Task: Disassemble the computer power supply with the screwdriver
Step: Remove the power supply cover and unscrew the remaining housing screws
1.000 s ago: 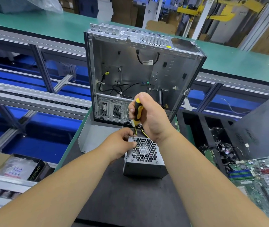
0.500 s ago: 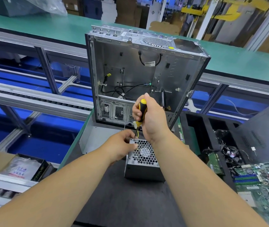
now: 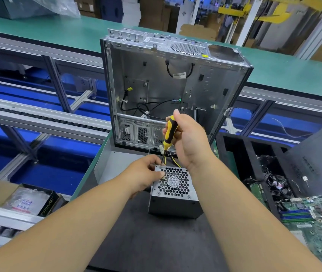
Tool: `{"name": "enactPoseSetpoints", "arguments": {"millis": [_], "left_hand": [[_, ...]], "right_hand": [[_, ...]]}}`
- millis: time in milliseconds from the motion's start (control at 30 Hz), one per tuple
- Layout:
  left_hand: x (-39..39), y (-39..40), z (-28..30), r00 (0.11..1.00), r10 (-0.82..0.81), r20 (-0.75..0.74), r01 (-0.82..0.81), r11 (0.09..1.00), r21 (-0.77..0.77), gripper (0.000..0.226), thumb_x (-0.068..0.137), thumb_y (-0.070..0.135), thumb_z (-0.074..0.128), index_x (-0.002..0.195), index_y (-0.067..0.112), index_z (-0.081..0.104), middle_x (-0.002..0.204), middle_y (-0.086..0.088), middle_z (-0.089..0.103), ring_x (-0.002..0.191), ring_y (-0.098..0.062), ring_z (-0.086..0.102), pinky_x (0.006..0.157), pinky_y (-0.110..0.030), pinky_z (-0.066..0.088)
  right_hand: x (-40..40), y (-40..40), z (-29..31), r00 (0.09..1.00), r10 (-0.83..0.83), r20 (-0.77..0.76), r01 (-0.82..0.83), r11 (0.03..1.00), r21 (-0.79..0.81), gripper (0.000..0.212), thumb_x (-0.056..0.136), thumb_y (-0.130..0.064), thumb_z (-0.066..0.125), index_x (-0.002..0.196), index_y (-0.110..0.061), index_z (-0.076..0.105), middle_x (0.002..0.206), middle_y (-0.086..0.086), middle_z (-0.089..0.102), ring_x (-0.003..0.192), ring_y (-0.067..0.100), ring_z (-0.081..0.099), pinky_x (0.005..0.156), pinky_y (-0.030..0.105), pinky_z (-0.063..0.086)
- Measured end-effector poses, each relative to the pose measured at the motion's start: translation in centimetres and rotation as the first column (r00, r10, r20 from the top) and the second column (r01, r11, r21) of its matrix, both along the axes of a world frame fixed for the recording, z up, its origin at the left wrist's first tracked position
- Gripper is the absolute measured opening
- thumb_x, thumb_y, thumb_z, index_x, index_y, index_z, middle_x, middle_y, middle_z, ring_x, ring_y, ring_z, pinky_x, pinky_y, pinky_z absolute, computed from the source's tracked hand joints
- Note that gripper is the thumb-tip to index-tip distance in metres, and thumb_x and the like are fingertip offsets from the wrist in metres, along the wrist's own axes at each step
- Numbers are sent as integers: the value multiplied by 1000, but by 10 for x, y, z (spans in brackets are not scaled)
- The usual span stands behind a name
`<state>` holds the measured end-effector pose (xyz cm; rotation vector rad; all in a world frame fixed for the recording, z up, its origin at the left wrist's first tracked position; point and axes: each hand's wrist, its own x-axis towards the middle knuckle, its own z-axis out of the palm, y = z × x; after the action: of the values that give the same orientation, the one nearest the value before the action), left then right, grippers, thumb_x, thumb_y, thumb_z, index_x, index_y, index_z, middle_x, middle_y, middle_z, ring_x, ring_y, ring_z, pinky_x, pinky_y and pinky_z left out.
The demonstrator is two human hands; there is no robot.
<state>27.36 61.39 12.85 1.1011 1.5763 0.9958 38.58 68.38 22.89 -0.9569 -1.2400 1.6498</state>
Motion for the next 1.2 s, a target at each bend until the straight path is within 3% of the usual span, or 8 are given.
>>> {"name": "enactPoseSetpoints", "arguments": {"millis": [167, 267, 433, 567, 800, 1000, 1100, 1200], "left_hand": [[-2, 2, -2, 1000, -6, -15, 6, 1000, 1, 15, 88, 11, 69, 88, 25, 63, 72, -2, 58, 65, -15, 54, 65, -24, 46], [-2, 1, -2, 1000, 0, -20, 0, 1000, 4, 17, 88, 11, 70, 86, 26, 62, 65, 5, 56, 61, -13, 52, 59, -19, 44], [-1, 1, 0, 1000, -6, -15, 6, 1000, 0, 14, 89, 9, 68, 93, 21, 63, 77, -7, 56, 64, -15, 54, 62, -23, 46], [-1, 1, 1, 999, -11, -41, 11, 1000, 1, 13, 88, 11, 69, 94, 21, 62, 77, -5, 58, 66, -14, 55, 64, -22, 46], [-1, 0, 0, 998, -16, -53, 17, 1000, 10, 15, 88, 13, 70, 90, 25, 62, 78, -2, 60, 65, -10, 56, 62, -19, 47], [-1, -2, 2, 999, -21, -43, 21, 1000, 4, 12, 89, 13, 69, 94, 21, 62, 87, -10, 61, 75, -19, 56, 72, -29, 47], [0, -2, 3, 999, -19, -41, 19, 1000, -2, 12, 89, 11, 68, 97, 17, 62, 86, -10, 61, 74, -19, 56, 71, -28, 47], [1, -3, 5, 1000, -17, -26, 17, 1000, 1, 11, 90, 9, 67, 96, 17, 61, 84, -12, 59, 72, -19, 55, 68, -25, 45]], "right_hand": [[-8, -2, 2, 996, 54, -70, -57, 998, -38, 46, 104, -31, 47, 68, -17, 71, 63, -2, 63, 60, 10, 58, 76, 35, 46], [-12, -5, -2, 985, 28, -170, -36, 998, -44, 60, 106, -29, 40, 57, -18, 71, 60, 0, 55, 53, 9, 50, 63, 25, 43], [-9, -4, -4, 972, 0, -236, -14, 998, -57, 46, 106, -39, 36, 80, -12, 63, 55, -1, 45, 50, 11, 41, 55, 23, 36], [-5, -2, -3, 986, 38, -162, -42, 999, -22, 31, 104, -33, 45, 76, -19, 44, 59, -5, 50, 53, 11, 44, 60, 27, 36], [-1, -2, 3, 1000, 12, 5, -12, 1000, -21, 38, 103, -40, 48, 81, -15, 67, 66, -4, 64, 65, 13, 60, 80, 39, 48], [-4, -6, -3, 981, 84, -173, -88, 996, -16, 48, 106, -42, 38, 76, -14, 63, 62, -2, 50, 57, 9, 46, 64, 22, 41], [-4, -11, -9, 973, 125, -196, -118, 992, 49, 50, 106, -45, 33, 78, -16, 62, 60, -3, 47, 56, 11, 42, 61, 23, 37], [-5, -12, -8, 973, 164, -160, -150, 984, 94, 36, 100, -47, 40, 86, -16, 51, 61, -4, 47, 57, 11, 41, 61, 25, 36]]}}
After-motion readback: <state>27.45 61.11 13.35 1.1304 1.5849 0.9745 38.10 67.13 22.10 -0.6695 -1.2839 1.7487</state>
